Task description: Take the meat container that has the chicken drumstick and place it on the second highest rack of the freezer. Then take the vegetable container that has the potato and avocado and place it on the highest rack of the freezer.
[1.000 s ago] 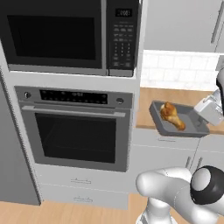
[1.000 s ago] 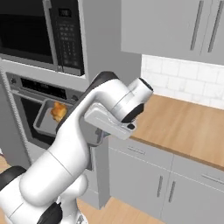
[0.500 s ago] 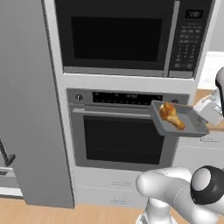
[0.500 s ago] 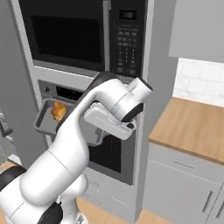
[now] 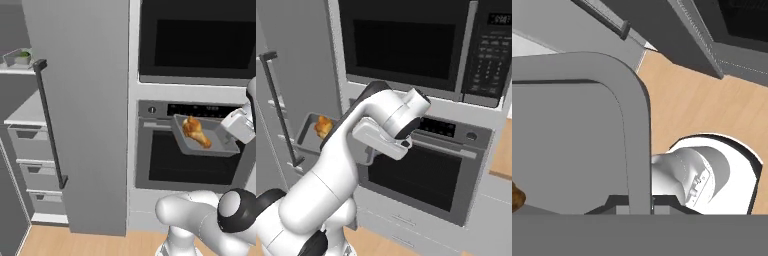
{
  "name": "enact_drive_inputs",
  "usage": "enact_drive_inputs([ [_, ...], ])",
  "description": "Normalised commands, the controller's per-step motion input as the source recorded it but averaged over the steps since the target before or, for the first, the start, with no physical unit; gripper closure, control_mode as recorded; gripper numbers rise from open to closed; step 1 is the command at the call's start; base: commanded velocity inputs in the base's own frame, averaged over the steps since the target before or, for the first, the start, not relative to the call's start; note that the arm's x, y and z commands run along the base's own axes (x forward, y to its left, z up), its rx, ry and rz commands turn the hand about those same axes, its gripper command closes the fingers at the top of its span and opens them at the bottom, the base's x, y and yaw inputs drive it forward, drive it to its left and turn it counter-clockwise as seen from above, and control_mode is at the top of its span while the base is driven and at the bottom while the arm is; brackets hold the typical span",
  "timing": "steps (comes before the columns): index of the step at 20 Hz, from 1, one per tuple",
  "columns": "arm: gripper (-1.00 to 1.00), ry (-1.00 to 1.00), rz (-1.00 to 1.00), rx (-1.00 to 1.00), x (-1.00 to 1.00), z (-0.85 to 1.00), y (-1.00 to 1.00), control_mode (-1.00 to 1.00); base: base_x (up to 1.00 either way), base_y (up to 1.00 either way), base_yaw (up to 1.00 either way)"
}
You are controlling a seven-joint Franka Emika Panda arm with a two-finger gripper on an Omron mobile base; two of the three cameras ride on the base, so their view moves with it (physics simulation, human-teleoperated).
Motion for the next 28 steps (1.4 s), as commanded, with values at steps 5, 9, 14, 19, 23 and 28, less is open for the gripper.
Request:
enact_drive_inputs([
  [5, 1.0, 0.0, 0.0, 0.0, 0.0, 0.0, 0.0, 1.0, -0.06, 1.0, 0.0],
  [9, 1.0, 0.0, 0.0, 0.0, 0.0, 0.0, 0.0, 1.0, 0.0, 0.98, -0.01],
  [14, 1.0, 0.0, 0.0, 0.0, 0.0, 0.0, 0.0, 1.0, 0.0, 0.9, -0.03],
  [19, 1.0, 0.0, 0.0, 0.0, 0.0, 0.0, 0.0, 1.0, 0.01, 0.55, -0.06],
  [23, 1.0, 0.0, 0.0, 0.0, 0.0, 0.0, 0.0, 1.0, 0.0, 0.36, -0.09],
  [28, 1.0, 0.0, 0.0, 0.0, 0.0, 0.0, 0.0, 1.0, 0.18, 0.54, -0.12],
])
